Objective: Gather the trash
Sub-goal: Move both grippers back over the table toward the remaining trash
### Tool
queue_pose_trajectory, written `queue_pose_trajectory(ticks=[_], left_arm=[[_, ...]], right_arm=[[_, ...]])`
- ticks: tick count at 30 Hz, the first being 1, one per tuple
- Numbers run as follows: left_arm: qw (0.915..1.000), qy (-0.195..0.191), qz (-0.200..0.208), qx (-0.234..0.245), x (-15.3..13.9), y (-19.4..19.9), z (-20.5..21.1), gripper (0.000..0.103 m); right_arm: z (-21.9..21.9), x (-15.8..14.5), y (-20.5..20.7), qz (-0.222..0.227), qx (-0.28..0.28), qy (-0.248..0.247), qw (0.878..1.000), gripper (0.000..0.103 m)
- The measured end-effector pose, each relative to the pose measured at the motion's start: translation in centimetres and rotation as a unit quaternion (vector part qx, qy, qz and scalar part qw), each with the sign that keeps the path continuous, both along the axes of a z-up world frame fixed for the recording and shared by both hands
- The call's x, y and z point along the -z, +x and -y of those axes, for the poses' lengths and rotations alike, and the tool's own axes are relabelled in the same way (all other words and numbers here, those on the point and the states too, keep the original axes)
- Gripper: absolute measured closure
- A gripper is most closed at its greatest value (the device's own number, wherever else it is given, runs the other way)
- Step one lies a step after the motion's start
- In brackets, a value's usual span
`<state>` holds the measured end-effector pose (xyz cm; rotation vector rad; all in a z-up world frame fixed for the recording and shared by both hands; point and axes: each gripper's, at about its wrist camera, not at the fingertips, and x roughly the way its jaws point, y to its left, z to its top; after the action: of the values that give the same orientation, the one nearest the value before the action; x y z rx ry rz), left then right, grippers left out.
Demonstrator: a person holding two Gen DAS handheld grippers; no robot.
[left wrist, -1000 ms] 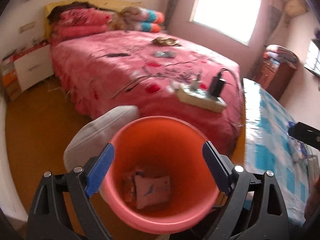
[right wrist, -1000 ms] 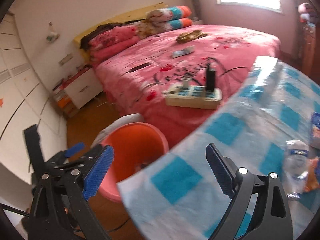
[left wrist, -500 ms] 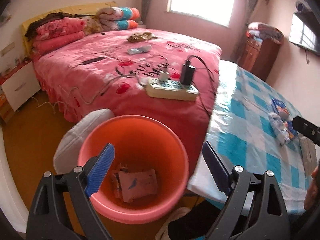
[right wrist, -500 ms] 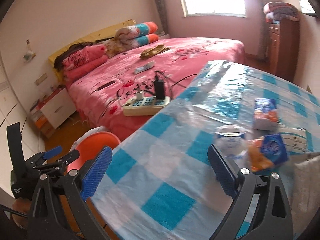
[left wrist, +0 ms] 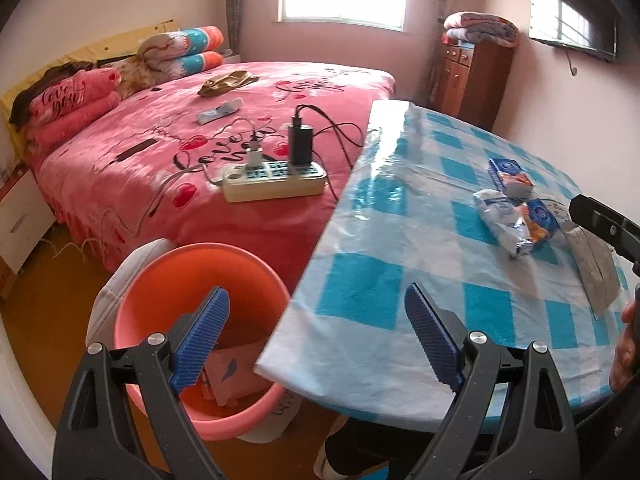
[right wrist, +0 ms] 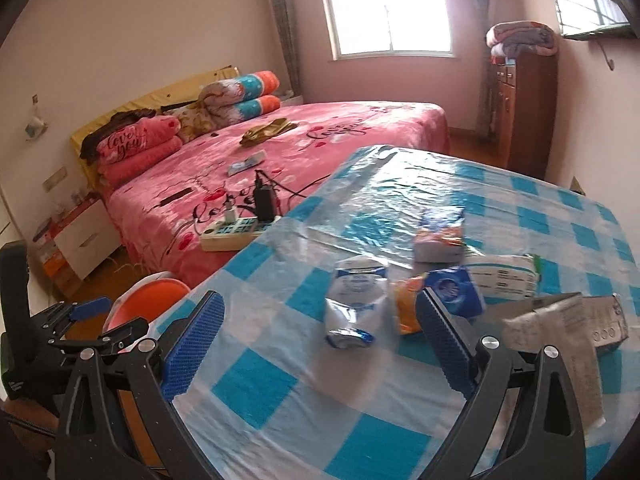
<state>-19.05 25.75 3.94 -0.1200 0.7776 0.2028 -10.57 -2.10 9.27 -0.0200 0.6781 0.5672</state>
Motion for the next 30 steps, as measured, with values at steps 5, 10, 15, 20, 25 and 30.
queue_pose_trajectory(ticks=[5, 10, 15, 20, 25, 30], left_arm=[[1.0000, 0.002, -0.002, 0.009, -0.5, 0.5, 1.5, 0.013], [0.9997, 0.014, -0.011, 0.016, -0.6, 1.1, 3.0, 0.013], [0.9994, 0.018, -0.018, 0.022, -0.7, 1.5, 4.1, 0.013], [0.9990, 0.021, -0.024, 0.030, -0.7, 2.0, 5.3, 0.013], [0.9985, 0.027, -0.028, 0.039, -0.9, 2.4, 6.6, 0.013], [0.9979, 0.027, -0.030, 0.050, -1.1, 2.8, 8.0, 0.013]], right_arm=[[1.9, 0.0, 0.0, 0.011, 0.018, 0.004, 1.000, 0.008], [3.8, 0.4, 0.3, 0.011, 0.033, 0.011, 0.999, 0.008], [5.3, 0.5, 0.4, 0.017, 0.044, 0.010, 0.999, 0.008], [6.6, 1.0, 0.8, 0.015, 0.053, 0.013, 0.998, 0.008], [7.8, 1.3, 1.2, 0.014, 0.064, 0.015, 0.998, 0.008], [8.8, 1.9, 1.6, 0.013, 0.075, 0.010, 0.997, 0.008]])
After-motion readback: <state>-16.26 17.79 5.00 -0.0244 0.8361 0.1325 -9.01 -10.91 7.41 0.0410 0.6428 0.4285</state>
